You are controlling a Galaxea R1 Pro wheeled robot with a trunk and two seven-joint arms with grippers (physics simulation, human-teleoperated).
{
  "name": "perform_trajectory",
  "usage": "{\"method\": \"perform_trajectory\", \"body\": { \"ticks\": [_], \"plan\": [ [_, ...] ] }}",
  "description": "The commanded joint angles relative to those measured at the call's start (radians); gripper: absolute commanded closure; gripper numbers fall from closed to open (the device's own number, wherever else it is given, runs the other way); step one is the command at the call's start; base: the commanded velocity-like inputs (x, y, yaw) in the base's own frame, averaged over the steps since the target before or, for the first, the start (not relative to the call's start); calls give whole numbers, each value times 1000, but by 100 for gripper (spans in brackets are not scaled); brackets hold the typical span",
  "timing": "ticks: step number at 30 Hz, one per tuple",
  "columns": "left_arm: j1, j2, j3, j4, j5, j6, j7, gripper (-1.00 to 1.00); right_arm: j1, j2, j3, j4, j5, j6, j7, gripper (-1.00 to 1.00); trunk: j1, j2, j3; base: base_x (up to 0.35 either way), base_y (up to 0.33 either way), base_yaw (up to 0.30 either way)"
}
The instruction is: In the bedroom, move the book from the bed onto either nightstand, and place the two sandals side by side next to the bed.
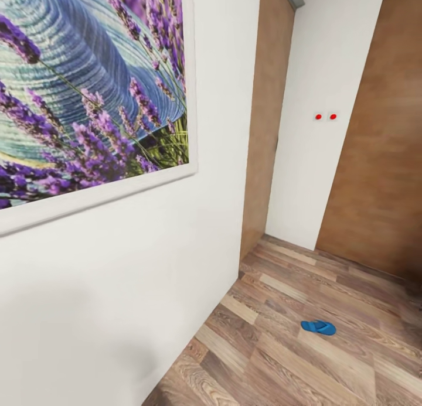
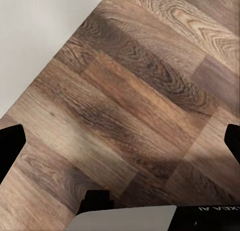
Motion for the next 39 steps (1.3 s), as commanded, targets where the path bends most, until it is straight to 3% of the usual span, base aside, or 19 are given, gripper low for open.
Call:
{"method": "perform_trajectory", "body": {
  "ticks": [1, 11, 22, 39],
  "plan": [
    [0, 0, 0, 0, 0, -3, 0, -100, 0, 0, -1, 0, 0, -2, 1, -100, 0, 0, -1, 0, 0, -230],
    [0, 0, 0, 0, 1, -2, 0, -100, 0, 0, -1, 0, 0, -2, 1, -100, 0, 0, -1, 8, 0, -231],
    [0, 0, 0, 0, 1, -2, 0, -100, 0, 0, -1, 0, 1, -2, 1, -100, 0, 0, -1, 223, 0, -232],
    [0, -1, 0, 0, 0, -3, 0, -100, 0, 0, -1, 0, 1, -2, 1, -100, 0, 0, -3, 9, 0, -254]
  ]
}}
